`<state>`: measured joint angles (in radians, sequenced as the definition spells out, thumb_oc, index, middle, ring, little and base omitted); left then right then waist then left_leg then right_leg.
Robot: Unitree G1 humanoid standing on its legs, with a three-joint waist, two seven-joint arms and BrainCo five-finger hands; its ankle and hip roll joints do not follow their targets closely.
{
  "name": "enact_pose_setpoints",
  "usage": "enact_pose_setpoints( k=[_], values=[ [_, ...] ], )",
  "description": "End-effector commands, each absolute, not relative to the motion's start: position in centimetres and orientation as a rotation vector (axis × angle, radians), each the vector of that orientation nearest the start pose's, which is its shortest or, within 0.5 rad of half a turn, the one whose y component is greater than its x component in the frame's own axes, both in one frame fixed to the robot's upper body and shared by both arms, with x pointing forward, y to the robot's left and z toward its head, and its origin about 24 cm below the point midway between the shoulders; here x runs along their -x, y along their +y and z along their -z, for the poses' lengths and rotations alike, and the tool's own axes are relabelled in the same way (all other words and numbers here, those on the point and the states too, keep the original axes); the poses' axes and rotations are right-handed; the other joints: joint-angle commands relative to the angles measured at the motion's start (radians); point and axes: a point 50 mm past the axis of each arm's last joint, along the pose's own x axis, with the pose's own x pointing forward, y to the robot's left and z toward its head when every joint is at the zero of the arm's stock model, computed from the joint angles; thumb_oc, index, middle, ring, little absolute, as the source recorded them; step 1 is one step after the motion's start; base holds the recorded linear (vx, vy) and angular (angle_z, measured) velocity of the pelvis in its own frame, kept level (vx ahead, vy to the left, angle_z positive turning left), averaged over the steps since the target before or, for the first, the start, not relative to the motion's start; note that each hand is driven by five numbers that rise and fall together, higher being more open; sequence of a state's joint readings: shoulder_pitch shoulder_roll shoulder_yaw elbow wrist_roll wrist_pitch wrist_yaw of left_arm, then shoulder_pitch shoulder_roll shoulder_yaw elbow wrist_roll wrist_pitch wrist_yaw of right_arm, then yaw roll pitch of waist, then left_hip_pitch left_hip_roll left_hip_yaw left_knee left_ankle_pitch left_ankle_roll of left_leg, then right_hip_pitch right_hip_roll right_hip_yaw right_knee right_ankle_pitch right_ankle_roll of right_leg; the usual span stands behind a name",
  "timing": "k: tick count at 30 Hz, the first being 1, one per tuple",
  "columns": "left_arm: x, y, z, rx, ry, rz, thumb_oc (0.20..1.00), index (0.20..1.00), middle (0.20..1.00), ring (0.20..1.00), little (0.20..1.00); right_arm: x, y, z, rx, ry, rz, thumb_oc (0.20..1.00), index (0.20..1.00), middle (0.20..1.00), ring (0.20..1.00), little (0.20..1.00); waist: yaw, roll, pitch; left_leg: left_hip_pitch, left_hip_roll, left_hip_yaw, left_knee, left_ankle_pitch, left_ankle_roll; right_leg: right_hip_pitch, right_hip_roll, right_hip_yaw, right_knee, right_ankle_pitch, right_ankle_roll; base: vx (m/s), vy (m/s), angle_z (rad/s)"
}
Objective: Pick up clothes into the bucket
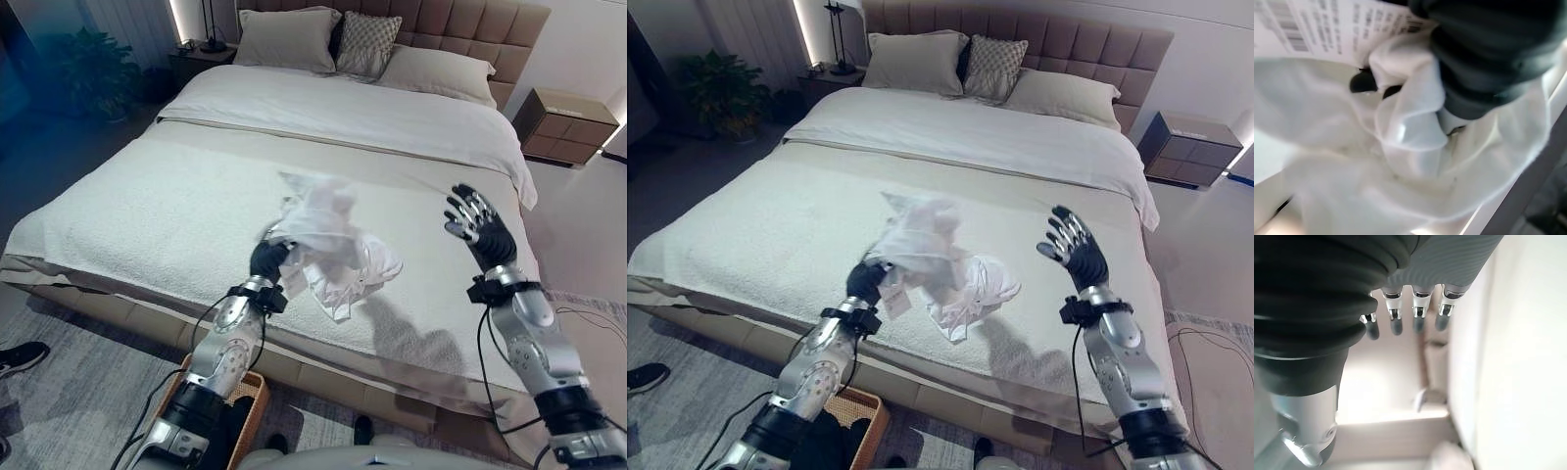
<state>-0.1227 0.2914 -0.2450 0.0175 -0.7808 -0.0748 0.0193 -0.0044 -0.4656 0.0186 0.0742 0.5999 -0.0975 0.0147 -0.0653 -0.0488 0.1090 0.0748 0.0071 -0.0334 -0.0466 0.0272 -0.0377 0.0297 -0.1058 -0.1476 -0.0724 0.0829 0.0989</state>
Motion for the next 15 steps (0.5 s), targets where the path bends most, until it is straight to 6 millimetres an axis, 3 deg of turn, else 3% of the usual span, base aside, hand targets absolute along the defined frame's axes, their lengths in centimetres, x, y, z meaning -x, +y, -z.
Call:
enact_pose_setpoints(
  k=[1, 2, 4, 5, 7, 8, 12, 13, 15],
  values=[
    [-26.8, 16.3, -11.9, 0.46, -0.342, 0.188, 0.2, 0.2, 0.2, 0.2, 0.2, -25.1, -24.9, -5.7, -0.005, -0.051, 0.083, 1.0, 1.0, 1.0, 1.0, 1.0, 0.01, -0.037, 0.0, -0.074, -0.025, -0.003, 0.123, -0.104, 0.003, -0.027, -0.06, 0.004, 0.158, -0.106, 0.047, -0.03, 0.011, 0.0],
    [-26.6, 16.7, -11.9, 0.47, -0.351, 0.169, 0.2, 0.2, 0.2, 0.2, 0.2, -24.8, -25.0, -4.9, 0.016, -0.011, 0.086, 1.0, 1.0, 1.0, 1.0, 1.0, 0.01, -0.037, 0.005, -0.082, -0.025, -0.004, 0.128, -0.105, 0.003, -0.034, -0.06, 0.006, 0.164, -0.108, 0.047, -0.05, 0.011, 0.01],
    [-25.7, 18.4, -12.6, 0.469, -0.415, 0.088, 0.2, 0.2, 0.2, 0.2, 0.2, -23.5, -25.5, -1.2, 0.126, 0.155, 0.139, 1.0, 1.0, 1.0, 1.0, 1.0, 0.016, -0.037, 0.026, -0.104, -0.026, -0.01, 0.139, -0.103, 0.003, -0.056, -0.061, 0.005, 0.176, -0.109, 0.046, -0.07, 0.004, 0.01],
    [-25.7, 18.4, -12.6, 0.469, -0.415, 0.088, 0.2, 0.2, 0.2, 0.2, 0.2, -23.5, -25.5, -1.2, 0.126, 0.155, 0.138, 1.0, 1.0, 1.0, 1.0, 1.0, 0.015, -0.037, 0.025, -0.105, -0.026, -0.01, 0.139, -0.103, 0.003, -0.056, -0.061, 0.005, 0.176, -0.109, 0.046, -0.07, 0.003, 0.03],
    [-24.9, 19.8, -13.2, 0.453, -0.467, 0.028, 0.2, 0.2, 0.2, 0.2, 0.2, -22.7, -26.0, 1.2, 0.186, 0.272, 0.174, 1.0, 1.0, 1.0, 1.0, 1.0, 0.024, -0.037, 0.049, -0.125, -0.029, -0.018, 0.149, -0.101, 0.003, -0.073, -0.063, 0.0, 0.186, -0.108, 0.045, -0.1, 0.003, 0.02],
    [-24.0, 21.2, -13.8, 0.415, -0.511, -0.026, 0.2, 0.2, 0.2, 0.2, 0.2, -21.9, -26.4, 3.2, 0.225, 0.369, 0.211, 1.0, 1.0, 1.0, 1.0, 1.0, 0.033, -0.035, 0.074, -0.149, -0.034, -0.027, 0.166, -0.1, 0.003, -0.094, -0.064, -0.003, 0.2, -0.107, 0.044, -0.1, 0.004, 0.01],
    [-22.4, 23.6, -14.3, 0.358, -0.557, -0.121, 0.2, 0.2, 0.2, 0.2, 0.2, -21.1, -27.0, 4.9, 0.297, 0.459, 0.251, 1.0, 1.0, 1.0, 1.0, 1.0, 0.051, -0.029, 0.108, -0.191, -0.037, -0.04, 0.192, -0.095, 0.003, -0.131, -0.07, -0.013, 0.226, -0.106, 0.042, -0.1, 0.004, 0.09],
    [-21.5, 24.8, -13.9, 0.327, -0.553, -0.178, 0.2, 0.2, 0.2, 0.2, 0.2, -20.2, -27.5, 6.3, 0.311, 0.538, 0.274, 1.0, 1.0, 1.0, 1.0, 1.0, 0.064, -0.023, 0.128, -0.208, -0.04, -0.05, 0.198, -0.09, 0.002, -0.142, -0.076, -0.026, 0.233, -0.104, 0.041, -0.07, 0.007, 0.13],
    [-21.1, 25.3, -13.8, 0.31, -0.549, -0.205, 0.2, 0.2, 0.2, 0.2, 0.2, -19.8, -27.7, 6.9, 0.313, 0.57, 0.288, 1.0, 1.0, 1.0, 1.0, 1.0, 0.068, -0.021, 0.133, -0.214, -0.043, -0.058, 0.199, -0.088, 0.001, -0.145, -0.077, -0.032, 0.232, -0.103, 0.041, -0.04, 0.005, 0.11]
  ],
)
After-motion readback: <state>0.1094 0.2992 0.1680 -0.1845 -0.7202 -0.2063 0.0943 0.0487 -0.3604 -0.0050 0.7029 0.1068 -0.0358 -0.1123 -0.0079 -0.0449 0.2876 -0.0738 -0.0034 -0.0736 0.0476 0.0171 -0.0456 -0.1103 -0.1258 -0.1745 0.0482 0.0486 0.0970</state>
